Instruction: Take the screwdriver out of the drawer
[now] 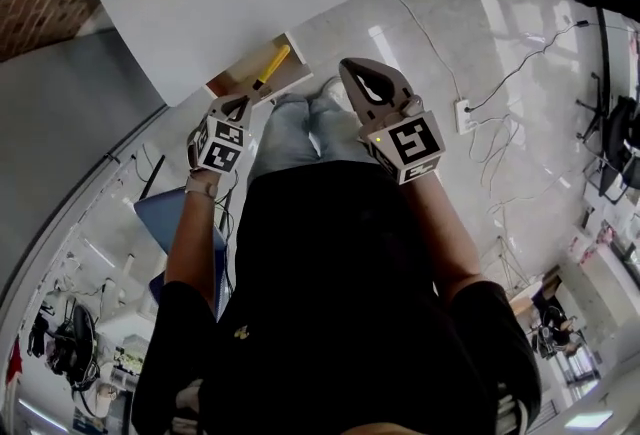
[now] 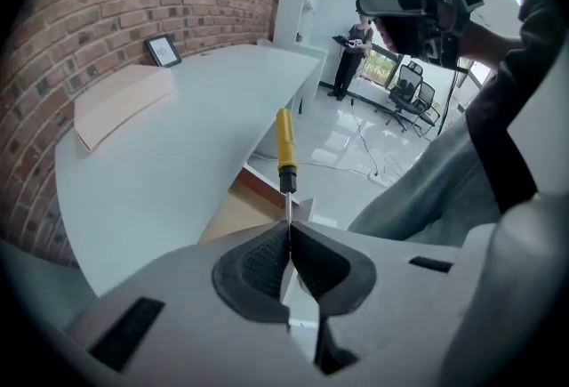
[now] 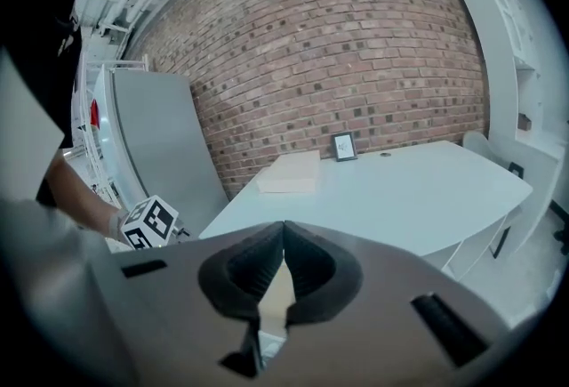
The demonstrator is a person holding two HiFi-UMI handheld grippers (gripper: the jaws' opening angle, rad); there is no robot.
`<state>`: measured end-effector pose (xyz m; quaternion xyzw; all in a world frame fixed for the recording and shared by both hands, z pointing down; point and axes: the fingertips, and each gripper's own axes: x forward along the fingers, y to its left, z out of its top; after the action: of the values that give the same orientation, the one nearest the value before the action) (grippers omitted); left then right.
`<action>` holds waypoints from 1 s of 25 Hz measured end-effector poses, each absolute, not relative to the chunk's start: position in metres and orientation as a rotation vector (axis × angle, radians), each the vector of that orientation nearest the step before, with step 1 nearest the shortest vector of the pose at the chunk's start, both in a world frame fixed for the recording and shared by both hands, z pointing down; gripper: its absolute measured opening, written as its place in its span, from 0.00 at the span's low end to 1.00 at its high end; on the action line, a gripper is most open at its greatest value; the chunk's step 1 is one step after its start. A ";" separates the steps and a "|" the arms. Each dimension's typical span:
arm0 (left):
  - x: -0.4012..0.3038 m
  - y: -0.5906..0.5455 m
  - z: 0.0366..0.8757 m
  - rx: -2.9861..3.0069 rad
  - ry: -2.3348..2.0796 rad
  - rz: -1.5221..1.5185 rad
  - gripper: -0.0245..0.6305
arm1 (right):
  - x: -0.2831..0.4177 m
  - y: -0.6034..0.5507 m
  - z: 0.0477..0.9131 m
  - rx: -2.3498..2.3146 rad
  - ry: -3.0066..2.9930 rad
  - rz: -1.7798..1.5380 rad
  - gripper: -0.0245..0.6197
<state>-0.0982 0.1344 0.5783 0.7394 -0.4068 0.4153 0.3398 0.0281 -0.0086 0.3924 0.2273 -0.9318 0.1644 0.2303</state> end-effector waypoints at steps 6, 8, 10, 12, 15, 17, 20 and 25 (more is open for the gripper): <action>-0.109 0.102 0.508 1.953 -1.244 0.908 0.05 | 0.011 -0.021 0.362 0.588 -2.624 0.381 0.05; -0.116 0.087 0.484 1.966 -1.319 0.861 0.05 | 0.004 -0.025 0.349 0.578 -2.651 0.357 0.05; -0.122 0.074 0.458 1.979 -1.396 0.805 0.05 | -0.002 -0.028 0.335 0.568 -2.680 0.330 0.05; -0.126 0.063 0.431 1.992 -1.467 0.732 0.05 | -0.005 -0.030 0.322 0.563 -2.702 0.308 0.05; -0.134 0.048 0.389 2.024 -1.572 0.618 0.05 | -0.010 -0.033 0.301 0.561 -2.742 0.290 0.05; -0.139 0.039 0.362 2.043 -1.642 0.535 0.05 | -0.013 -0.035 0.288 0.561 -2.765 0.287 0.05; -0.148 0.028 0.321 2.072 -1.750 0.428 0.05 | -0.015 -0.038 0.267 0.567 -2.795 0.266 0.05; -0.160 0.018 0.257 2.105 -1.913 0.258 0.05 | -0.020 -0.041 0.232 0.536 -2.872 0.199 0.05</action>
<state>-0.1598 0.0176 0.2570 0.7295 -0.6631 0.0894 0.1422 -0.0198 -0.0408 0.2316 0.1821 -0.9752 0.0675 0.1065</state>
